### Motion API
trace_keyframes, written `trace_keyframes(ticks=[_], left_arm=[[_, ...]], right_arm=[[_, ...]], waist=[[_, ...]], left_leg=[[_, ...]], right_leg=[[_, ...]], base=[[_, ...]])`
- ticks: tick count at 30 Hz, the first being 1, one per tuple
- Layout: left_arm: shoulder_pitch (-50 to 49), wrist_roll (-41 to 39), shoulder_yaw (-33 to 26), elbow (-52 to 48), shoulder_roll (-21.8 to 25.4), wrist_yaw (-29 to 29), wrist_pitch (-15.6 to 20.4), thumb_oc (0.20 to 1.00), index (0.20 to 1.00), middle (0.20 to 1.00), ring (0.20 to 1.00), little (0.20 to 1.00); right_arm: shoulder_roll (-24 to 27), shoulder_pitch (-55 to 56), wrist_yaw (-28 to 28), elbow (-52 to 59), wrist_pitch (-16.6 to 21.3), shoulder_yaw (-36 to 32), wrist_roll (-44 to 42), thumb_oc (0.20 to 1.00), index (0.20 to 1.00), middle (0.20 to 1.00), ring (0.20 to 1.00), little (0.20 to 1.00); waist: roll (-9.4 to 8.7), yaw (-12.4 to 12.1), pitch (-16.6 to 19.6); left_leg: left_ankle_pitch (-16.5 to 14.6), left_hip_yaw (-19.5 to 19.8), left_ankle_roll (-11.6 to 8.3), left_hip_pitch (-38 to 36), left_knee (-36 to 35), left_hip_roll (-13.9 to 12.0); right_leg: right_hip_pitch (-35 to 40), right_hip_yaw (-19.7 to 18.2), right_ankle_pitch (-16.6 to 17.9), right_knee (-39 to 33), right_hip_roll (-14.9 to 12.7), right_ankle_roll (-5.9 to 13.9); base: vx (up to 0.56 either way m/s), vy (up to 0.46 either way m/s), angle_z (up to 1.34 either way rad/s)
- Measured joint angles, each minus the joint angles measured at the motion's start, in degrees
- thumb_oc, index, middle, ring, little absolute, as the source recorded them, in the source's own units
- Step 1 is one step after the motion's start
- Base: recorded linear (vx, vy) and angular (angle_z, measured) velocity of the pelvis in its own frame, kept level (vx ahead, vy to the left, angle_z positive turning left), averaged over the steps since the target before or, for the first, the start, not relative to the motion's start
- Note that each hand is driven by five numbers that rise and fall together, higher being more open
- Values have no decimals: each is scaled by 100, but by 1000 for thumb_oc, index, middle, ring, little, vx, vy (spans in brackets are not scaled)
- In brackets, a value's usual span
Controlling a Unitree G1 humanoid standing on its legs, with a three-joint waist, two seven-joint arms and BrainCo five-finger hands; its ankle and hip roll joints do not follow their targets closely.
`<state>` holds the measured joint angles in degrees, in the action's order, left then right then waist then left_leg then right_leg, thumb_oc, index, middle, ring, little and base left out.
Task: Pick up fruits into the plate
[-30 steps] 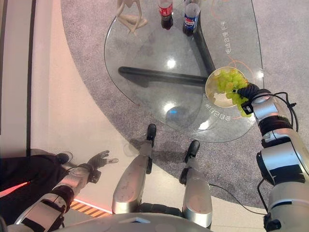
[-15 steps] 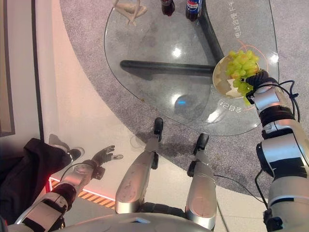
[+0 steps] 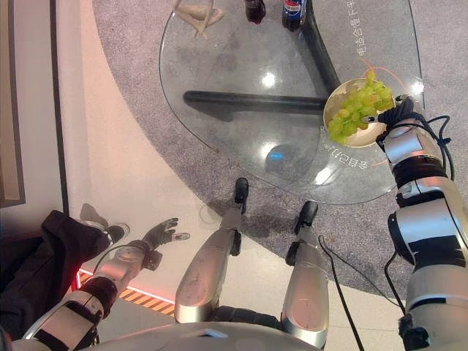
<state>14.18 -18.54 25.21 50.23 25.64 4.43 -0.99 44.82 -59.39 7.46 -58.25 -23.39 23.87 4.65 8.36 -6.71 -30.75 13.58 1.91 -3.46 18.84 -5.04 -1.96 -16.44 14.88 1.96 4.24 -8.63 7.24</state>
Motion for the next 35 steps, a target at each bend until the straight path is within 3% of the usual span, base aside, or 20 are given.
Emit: trace_keyframes(ticks=[6, 13, 17, 22, 25, 26, 31, 35], left_arm=[[2, 5, -25, 16, -22, 79, -6, 1000, 1000, 1000, 1000, 1000], [-46, 3, -183, 156, -52, 159, -98, 1000, 1000, 1000, 1000, 1000], [-260, 19, -495, 548, -95, 189, -146, 1000, 1000, 1000, 1000, 1000], [-620, 68, -671, 789, -342, 218, -174, 1000, 1000, 1000, 1000, 1000], [-857, 179, -789, 922, -474, 223, -225, 1000, 1000, 1000, 1000, 1000], [-968, 294, -879, 1057, -620, 224, -289, 1000, 1000, 1000, 1000, 1000], [-1151, 521, -936, 1500, -941, 241, -275, 1000, 1000, 1000, 1000, 1000], [-1261, 663, -999, 1881, -1020, 207, -261, 1000, 1000, 1000, 1000, 1000]], right_arm=[[-6, 99, 116, 69, 103, -43, -348, 1000, 1000, 1000, 1000, 1000], [-257, 1712, 356, 1315, 628, -687, -1241, 1000, 1000, 1000, 1000, 1000], [-998, 3019, 530, 1762, 878, -1114, -1479, 1000, 1000, 1000, 1000, 1000], [-1673, 4534, 491, 1794, 1277, -1337, -1513, 1000, 1000, 1000, 1000, 1000], [-2054, 5040, 342, 1754, 1489, -1413, -1642, 1000, 1000, 1000, 1000, 1000], [-2386, 5314, 67, 1486, 1687, -1408, -1850, 1000, 1000, 1000, 1000, 1000], [-3054, 5630, -893, 288, 2069, -1441, -2624, 1000, 1000, 1000, 1000, 1000], [-3412, 5937, -1555, -848, 2403, -1482, -2738, 1000, 1000, 1000, 1000, 1000]], waist=[[-6, 6, -1], [-172, 134, 28], [-641, 384, 275], [-1018, 592, 806], [-1129, 709, 1127], [-1161, 764, 1424], [-1145, 834, 1950], [-1108, 859, 2301]], left_leg=[[5, -16, 7, -225, 0, 0], [-141, -75, 22, -930, -4, -44], [-231, -210, 9, -1098, -6, -113], [-404, -352, -7, -1473, -8, -105], [-490, -429, -24, -1679, -10, -105], [-574, -474, -49, -1820, -13, -114], [-742, -631, -72, -2154, -34, -147], [-814, -700, -45, -2349, -39, -146]], right_leg=[[248, 7, 1, -29, 3, -1], [1040, -17, -15, -249, 60, 22], [1217, -148, 43, -404, 143, -53], [1676, -222, 67, -732, 148, -70], [1895, -287, 68, -862, 159, -70], [2052, -331, 66, -944, 175, -71], [2292, -440, 0, -948, 185, -47], [2435, -500, -39, -949, 165, -39]], base=[[1, 15, 2], [34, 14, -2], [84, -2, -17], [122, -14, -11], [91, -7, -16], [77, 7, -11], [99, 34, -15], [40, 52, -12]])
